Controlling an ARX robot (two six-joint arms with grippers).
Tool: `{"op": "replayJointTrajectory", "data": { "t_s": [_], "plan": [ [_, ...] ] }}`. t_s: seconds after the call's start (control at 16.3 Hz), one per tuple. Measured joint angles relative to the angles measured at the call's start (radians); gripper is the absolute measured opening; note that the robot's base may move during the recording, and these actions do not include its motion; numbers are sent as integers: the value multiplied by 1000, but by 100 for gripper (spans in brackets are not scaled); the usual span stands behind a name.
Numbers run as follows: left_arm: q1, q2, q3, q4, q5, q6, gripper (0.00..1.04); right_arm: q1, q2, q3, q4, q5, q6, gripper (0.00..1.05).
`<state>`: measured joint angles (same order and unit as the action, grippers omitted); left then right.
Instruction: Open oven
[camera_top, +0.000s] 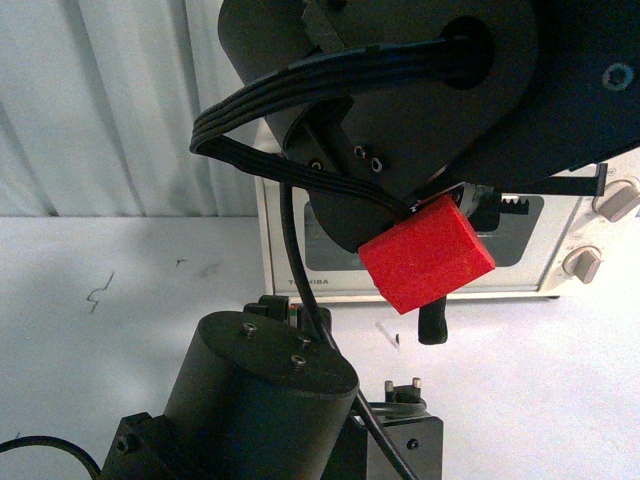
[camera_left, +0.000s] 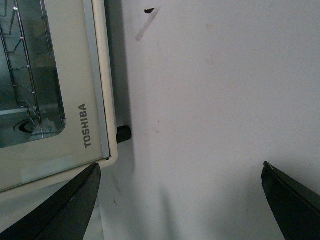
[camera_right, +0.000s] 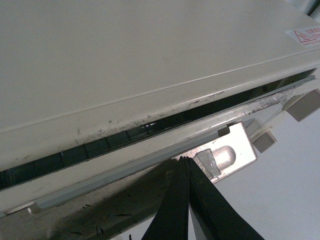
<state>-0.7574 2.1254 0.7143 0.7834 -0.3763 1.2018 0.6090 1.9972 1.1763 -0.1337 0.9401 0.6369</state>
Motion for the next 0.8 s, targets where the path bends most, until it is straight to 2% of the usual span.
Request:
{"op": "replayJointTrajectory", "data": {
  "t_s": [0.25,0.49,0.68,0.8],
  "plan": [
    [0,0,0,0,0,0,98,6,-3,-19,38,0,34,2],
    [15,-3,-4,0,6,0,98,14,-85,-145,132,-34,16,2],
    [23,-7,-8,-1,0,1,98,37,-227,-346,225,-105,-39,2],
    [12,-7,-7,-2,-9,-3,98,103,-341,-554,288,-142,-116,2]
  ]
}}
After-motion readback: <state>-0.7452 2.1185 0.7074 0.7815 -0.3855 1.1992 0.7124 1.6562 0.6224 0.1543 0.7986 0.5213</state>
